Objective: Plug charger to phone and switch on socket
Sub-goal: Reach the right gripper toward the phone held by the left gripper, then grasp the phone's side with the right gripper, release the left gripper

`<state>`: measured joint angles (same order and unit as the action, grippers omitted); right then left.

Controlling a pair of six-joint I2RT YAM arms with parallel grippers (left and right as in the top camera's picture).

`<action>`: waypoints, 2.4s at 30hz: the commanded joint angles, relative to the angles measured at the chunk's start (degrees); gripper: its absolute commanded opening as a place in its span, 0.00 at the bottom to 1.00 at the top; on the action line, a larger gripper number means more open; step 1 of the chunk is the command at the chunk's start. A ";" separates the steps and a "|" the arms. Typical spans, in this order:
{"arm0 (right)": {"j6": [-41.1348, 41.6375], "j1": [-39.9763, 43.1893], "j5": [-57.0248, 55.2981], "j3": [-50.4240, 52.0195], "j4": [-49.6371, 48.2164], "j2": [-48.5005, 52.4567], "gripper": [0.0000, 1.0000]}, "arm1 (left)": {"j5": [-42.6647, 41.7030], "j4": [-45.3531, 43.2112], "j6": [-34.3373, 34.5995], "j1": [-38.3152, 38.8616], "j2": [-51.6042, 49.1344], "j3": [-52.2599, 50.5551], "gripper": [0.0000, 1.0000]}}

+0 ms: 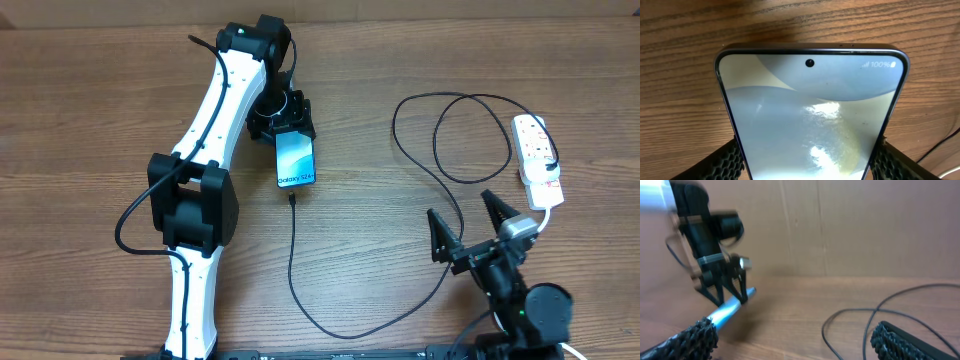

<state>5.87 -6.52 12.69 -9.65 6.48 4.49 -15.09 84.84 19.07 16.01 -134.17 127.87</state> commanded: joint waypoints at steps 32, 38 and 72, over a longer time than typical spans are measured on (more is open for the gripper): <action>1.62 -2.93 30.60 -72.04 47.28 89.07 0.82 | -7.34 -1.90 -0.24 -0.33 0.04 1.68 0.65; 3.19 -9.03 30.91 -72.04 40.65 95.84 0.82 | -10.43 -1.46 -0.48 -0.33 0.04 1.68 0.64; 15.17 -19.30 24.92 -72.04 25.90 107.19 0.38 | -11.98 -1.09 -2.01 -0.35 0.04 1.68 0.65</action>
<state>20.99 -25.76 36.67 -81.30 32.56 111.94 -24.93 83.59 18.22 15.99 -134.19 127.90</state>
